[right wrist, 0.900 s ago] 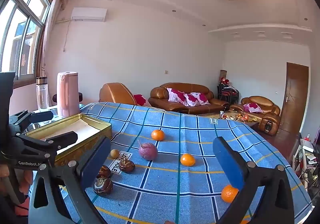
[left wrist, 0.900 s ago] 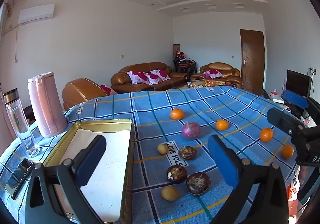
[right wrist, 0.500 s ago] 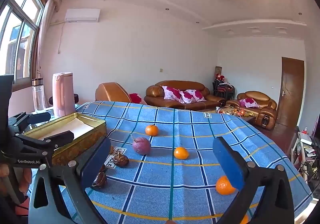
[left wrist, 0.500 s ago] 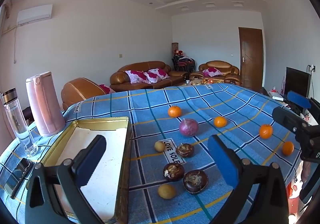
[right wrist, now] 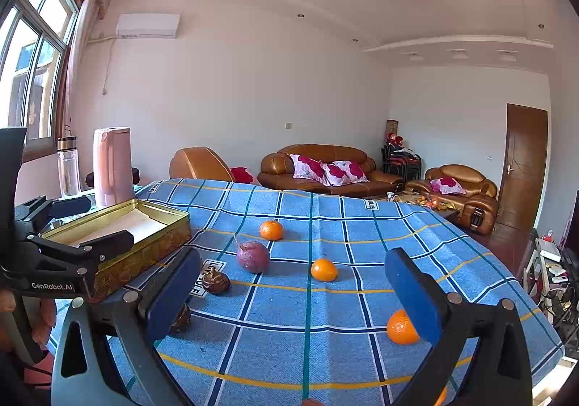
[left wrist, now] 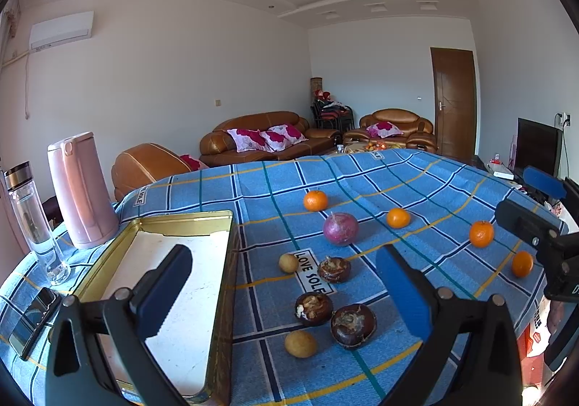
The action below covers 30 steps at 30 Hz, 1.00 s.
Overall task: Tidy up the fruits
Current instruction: 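Move left tool toward a dark brown fruit while right tool approaches an orange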
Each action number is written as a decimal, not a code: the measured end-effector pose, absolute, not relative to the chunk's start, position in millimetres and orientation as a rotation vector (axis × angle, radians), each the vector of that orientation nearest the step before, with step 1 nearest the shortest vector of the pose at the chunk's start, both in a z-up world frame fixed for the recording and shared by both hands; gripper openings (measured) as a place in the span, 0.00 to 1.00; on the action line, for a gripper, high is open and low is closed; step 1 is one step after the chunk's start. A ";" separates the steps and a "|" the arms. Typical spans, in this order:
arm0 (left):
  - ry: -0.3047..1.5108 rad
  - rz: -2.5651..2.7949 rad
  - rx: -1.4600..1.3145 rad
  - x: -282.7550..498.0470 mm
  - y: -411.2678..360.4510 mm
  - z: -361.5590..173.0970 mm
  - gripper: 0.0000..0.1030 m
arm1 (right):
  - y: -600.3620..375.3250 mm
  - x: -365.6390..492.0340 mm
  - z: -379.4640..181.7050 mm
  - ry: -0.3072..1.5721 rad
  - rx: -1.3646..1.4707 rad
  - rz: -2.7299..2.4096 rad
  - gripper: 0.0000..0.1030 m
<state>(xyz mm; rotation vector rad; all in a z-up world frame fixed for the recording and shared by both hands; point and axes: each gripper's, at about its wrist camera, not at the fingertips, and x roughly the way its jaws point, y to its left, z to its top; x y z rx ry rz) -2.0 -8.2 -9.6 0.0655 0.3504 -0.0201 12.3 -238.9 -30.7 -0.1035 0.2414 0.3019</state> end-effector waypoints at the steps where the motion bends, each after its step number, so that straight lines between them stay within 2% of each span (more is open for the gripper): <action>1: 0.351 -0.021 0.066 -2.2 -8.8 -9.6 1.00 | -238.8 12.1 -30.8 0.241 -0.103 0.303 0.99; 30: 0.356 -0.025 0.069 -0.9 -9.5 -13.7 1.00 | -238.5 12.7 -34.8 0.233 -0.081 0.310 0.99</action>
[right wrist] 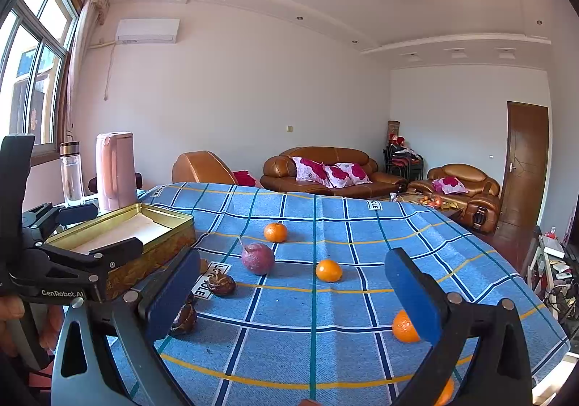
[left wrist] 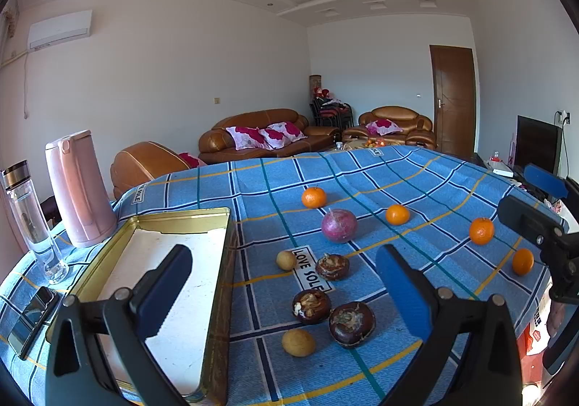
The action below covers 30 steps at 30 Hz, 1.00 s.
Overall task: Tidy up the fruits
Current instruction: 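Move left tool toward a dark brown fruit while right tool approaches an orange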
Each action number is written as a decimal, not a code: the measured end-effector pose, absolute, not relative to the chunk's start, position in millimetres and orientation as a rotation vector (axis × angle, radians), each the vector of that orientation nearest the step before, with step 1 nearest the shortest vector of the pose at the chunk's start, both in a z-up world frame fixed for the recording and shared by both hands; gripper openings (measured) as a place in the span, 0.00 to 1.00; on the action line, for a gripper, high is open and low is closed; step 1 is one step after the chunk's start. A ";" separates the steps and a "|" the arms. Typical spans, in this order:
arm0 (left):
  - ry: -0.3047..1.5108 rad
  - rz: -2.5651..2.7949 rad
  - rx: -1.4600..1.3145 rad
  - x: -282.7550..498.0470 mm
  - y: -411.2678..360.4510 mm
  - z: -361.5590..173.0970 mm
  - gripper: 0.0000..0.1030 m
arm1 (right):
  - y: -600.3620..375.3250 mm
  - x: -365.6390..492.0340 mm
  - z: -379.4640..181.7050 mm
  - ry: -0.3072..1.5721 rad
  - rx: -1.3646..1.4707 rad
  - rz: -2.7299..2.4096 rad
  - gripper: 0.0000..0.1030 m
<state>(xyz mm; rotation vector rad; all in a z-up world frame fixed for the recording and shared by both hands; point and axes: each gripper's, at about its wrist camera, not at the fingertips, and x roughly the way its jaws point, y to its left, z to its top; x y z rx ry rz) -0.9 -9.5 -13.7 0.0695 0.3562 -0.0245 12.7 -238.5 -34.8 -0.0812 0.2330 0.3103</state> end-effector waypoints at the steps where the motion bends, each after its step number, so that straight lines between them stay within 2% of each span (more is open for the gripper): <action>1: 0.357 -0.024 0.071 -0.6 -9.8 -13.7 1.00 | -238.3 12.7 -35.3 0.234 -0.080 0.312 0.99; 30: 0.416 -0.046 0.102 12.4 -27.5 -31.9 1.00 | -265.6 17.0 -52.6 0.271 -0.044 0.254 0.99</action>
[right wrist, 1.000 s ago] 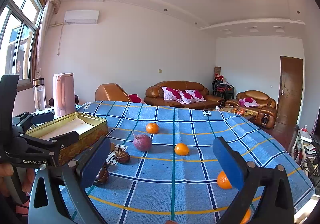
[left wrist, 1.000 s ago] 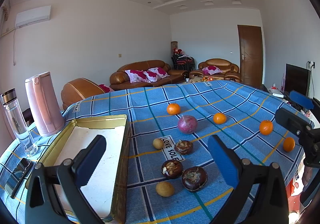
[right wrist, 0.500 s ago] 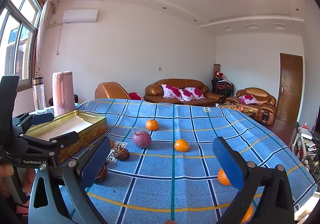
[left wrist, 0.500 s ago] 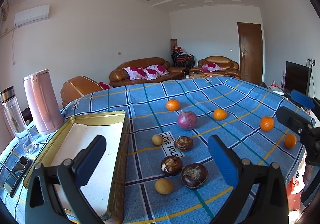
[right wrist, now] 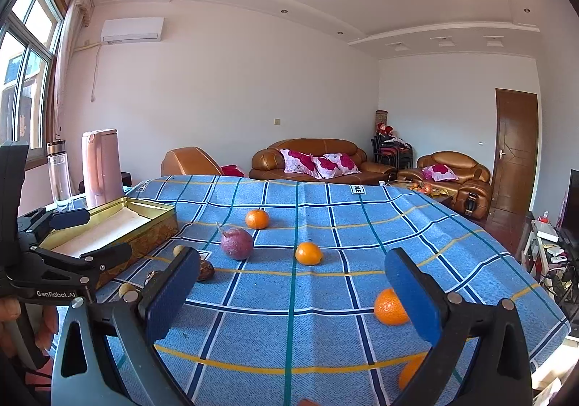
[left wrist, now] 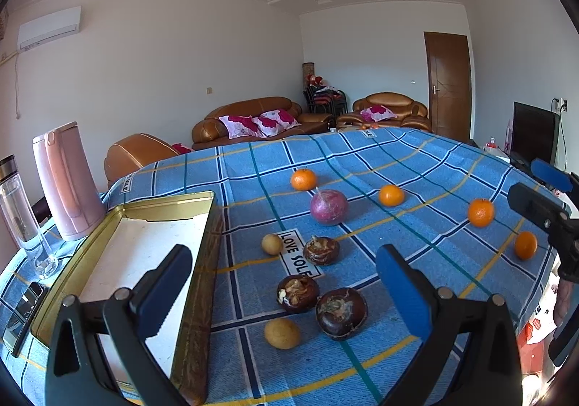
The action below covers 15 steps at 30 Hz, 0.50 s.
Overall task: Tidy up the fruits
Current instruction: 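Move left tool toward a dark brown fruit while right tool approaches an orange, then close left tool on the dark brown fruit while right tool closes on the orange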
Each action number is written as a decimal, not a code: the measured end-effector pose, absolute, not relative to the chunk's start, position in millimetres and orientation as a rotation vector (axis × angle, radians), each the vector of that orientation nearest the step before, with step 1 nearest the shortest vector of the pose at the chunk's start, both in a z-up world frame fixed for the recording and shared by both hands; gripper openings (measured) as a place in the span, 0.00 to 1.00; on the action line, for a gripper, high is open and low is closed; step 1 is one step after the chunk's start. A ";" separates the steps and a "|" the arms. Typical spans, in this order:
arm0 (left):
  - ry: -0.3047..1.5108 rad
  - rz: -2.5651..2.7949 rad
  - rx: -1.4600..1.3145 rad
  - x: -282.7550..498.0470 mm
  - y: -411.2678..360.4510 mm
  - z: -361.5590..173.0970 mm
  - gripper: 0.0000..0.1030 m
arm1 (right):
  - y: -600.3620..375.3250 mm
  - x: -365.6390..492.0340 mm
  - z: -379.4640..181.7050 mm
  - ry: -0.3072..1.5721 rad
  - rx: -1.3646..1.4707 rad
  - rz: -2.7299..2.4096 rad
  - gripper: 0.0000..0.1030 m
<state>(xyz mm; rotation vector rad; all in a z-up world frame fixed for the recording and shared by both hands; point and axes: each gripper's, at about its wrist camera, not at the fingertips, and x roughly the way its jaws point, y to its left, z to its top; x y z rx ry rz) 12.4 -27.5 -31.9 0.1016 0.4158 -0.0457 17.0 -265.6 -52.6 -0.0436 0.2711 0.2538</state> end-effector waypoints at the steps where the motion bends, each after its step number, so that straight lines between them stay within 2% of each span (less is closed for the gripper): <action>1: 0.419 -0.047 0.103 13.3 -28.4 -32.9 1.00 | -268.3 17.5 -53.9 0.275 -0.040 0.249 0.99; 10: 0.454 -0.066 0.119 18.1 -37.7 -43.6 1.00 | -298.8 16.2 -69.0 0.307 -0.026 0.197 0.99; 11: 0.461 -0.082 0.117 18.9 -38.6 -45.4 0.98 | -302.6 15.7 -71.4 0.311 -0.025 0.187 0.99; 13: 0.478 -0.097 0.116 21.2 -40.6 -49.4 0.87 | -311.5 15.8 -76.5 0.324 -0.016 0.169 0.99; 15: 0.505 -0.112 0.107 25.2 -41.2 -54.1 0.84 | -319.4 17.4 -81.7 0.340 -0.005 0.163 0.99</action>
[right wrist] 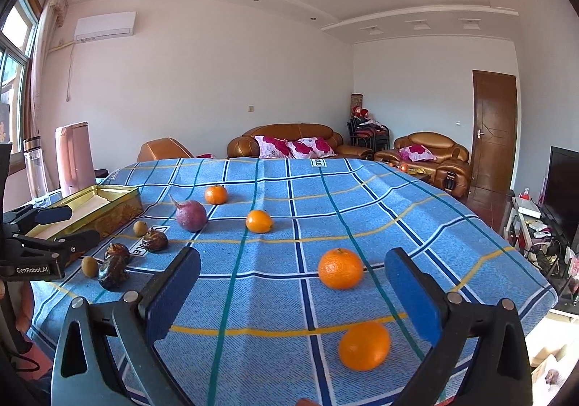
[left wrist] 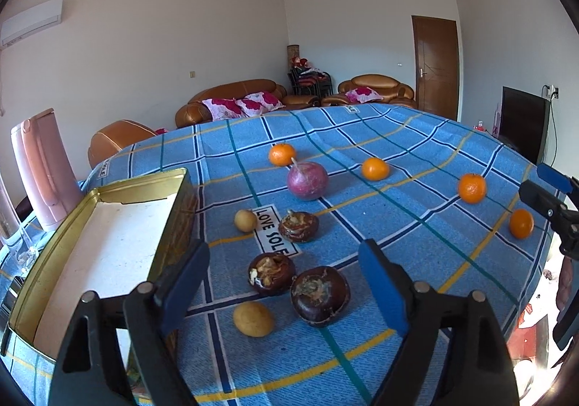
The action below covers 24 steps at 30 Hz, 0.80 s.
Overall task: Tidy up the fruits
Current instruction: 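Close left tool on the dark brown fruit while right tool closes on the orange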
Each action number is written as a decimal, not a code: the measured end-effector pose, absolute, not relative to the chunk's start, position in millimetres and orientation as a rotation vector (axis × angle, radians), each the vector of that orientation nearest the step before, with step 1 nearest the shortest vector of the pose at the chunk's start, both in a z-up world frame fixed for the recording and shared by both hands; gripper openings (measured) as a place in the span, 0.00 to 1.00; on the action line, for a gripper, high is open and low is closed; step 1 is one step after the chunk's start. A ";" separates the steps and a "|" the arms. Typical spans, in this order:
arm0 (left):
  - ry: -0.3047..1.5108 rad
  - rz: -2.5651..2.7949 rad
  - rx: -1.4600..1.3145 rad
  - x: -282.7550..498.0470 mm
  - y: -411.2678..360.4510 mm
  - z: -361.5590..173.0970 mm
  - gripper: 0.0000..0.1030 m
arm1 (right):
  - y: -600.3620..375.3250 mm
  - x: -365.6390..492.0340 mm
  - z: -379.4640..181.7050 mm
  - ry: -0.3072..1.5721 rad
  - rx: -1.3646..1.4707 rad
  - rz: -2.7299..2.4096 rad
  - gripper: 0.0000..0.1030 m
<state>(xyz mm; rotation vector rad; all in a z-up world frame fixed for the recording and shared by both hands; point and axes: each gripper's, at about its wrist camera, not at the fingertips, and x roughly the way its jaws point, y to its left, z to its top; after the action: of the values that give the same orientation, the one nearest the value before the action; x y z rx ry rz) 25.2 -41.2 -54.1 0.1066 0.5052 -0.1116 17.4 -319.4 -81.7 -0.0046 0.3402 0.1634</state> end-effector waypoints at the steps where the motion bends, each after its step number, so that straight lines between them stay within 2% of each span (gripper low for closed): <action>1: 0.516 -0.115 0.101 26.8 -41.2 -56.3 0.84 | -322.3 18.9 -83.6 0.348 -0.001 0.157 0.99; 4: 0.539 -0.133 0.099 30.4 -44.4 -61.6 0.76 | -328.2 22.2 -89.3 0.366 0.013 0.152 0.99; 7: 0.570 -0.136 0.098 35.0 -45.7 -66.8 0.74 | -332.2 24.7 -94.7 0.381 0.023 0.152 0.99; 9: 0.591 -0.154 0.089 37.7 -46.4 -69.2 0.59 | -334.3 26.2 -98.0 0.387 0.029 0.152 0.98; 10: 0.598 -0.162 0.087 38.3 -47.7 -70.1 0.56 | -336.1 26.3 -99.7 0.388 0.031 0.150 0.98; 17: 0.674 -0.194 0.122 45.5 -59.2 -84.0 0.55 | -344.8 29.2 -105.4 0.417 0.022 0.111 0.90; 21: 0.688 -0.212 0.102 47.7 -57.3 -85.3 0.45 | -348.2 33.2 -114.5 0.465 0.019 0.103 0.82; 24: 0.696 -0.217 0.098 49.1 -56.8 -86.2 0.44 | -350.0 36.9 -123.7 0.506 0.012 0.092 0.79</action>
<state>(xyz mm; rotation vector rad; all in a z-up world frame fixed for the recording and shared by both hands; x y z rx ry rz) 49.1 -56.8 -86.2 0.0980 0.6959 -0.2174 36.9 -350.0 -123.7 0.0120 0.5057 0.0922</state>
